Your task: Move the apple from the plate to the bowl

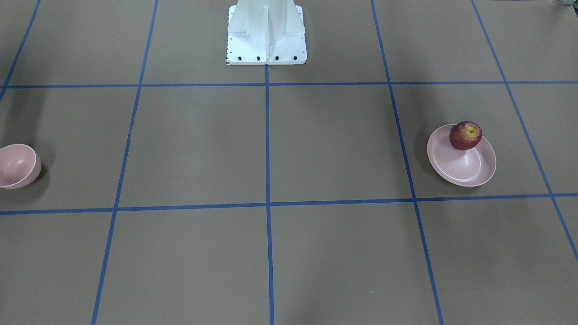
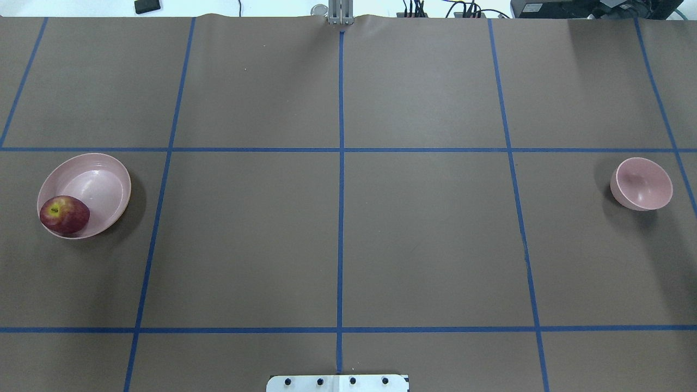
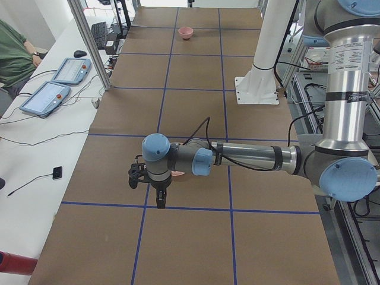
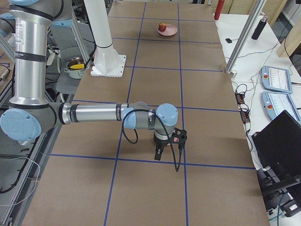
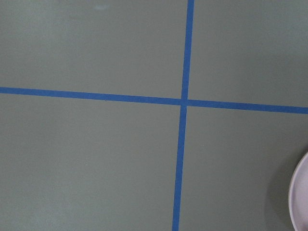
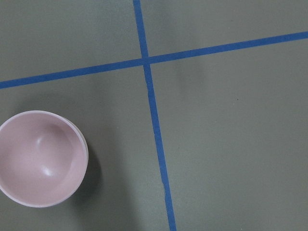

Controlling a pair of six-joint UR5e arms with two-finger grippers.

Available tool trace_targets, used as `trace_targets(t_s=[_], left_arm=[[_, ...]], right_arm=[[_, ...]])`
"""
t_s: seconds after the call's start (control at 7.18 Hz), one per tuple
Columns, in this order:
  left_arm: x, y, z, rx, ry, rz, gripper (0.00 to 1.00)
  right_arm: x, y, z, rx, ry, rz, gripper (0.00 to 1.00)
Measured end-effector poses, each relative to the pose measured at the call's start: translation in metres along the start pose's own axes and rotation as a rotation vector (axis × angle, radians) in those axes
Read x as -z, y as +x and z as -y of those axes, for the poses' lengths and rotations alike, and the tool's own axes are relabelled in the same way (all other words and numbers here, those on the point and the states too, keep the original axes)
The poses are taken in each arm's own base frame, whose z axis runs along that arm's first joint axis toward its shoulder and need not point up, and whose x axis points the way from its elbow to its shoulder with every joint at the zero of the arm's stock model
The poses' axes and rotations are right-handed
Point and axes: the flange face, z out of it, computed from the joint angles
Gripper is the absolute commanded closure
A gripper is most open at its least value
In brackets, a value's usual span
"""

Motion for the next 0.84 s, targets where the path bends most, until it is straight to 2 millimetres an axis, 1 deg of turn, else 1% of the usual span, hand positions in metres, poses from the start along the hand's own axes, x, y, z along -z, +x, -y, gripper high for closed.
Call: trace_targets(t_s=[0.42,0.84], left_arm=[[-0.0002,-0.0001,-0.0002,0.000,-0.001,0.000,0.01],[0.0001,-0.0004,-0.0004,0.001,0.001,0.000,0.01]], right_arm=[[0.0019,0.0043,-0.0032,0.006,0.005,-0.001,0.00],[0.0034,0.0045,-0.0039,0.008,0.009,-0.001,0.00]])
